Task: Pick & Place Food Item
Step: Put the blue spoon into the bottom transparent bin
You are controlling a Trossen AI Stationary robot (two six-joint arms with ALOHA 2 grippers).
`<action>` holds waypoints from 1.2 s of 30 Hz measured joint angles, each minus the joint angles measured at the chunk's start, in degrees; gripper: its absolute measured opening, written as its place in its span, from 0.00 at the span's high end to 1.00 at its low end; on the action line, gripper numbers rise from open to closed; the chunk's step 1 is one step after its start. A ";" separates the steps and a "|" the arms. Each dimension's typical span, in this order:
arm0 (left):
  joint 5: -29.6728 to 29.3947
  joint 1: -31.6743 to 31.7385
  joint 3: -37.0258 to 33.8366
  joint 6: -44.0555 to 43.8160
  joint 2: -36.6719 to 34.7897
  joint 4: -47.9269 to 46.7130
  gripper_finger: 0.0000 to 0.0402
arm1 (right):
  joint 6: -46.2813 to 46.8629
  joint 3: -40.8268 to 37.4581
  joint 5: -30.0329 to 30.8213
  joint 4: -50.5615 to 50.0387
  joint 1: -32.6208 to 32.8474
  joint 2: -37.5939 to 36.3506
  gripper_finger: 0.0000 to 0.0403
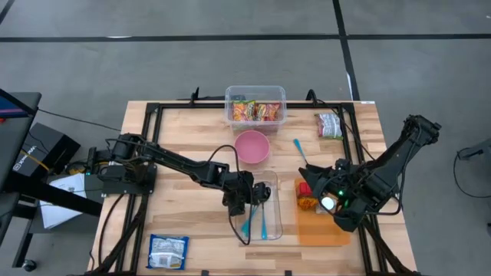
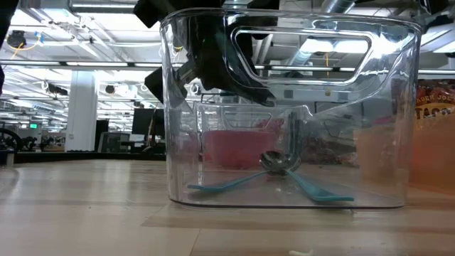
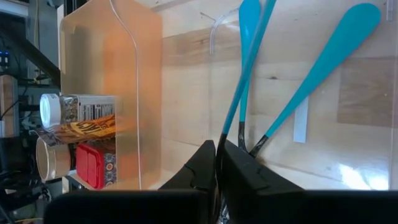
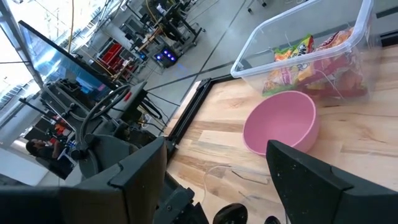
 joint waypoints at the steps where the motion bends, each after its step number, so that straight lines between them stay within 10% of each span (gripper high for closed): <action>1: 0.00 0.00 0.00 -0.03 0.00 0.01 0.95 | 0.01 0.00 0.00 -0.04 0.00 0.00 0.34; 24: -9.12 -0.09 0.07 -4.25 -4.91 9.23 0.74 | 0.18 -0.02 0.04 -0.65 0.02 -0.02 0.34; 36: -20.34 0.14 0.11 -45.55 -22.39 21.29 0.72 | 0.09 -0.02 -1.79 -1.05 -1.22 -0.18 0.34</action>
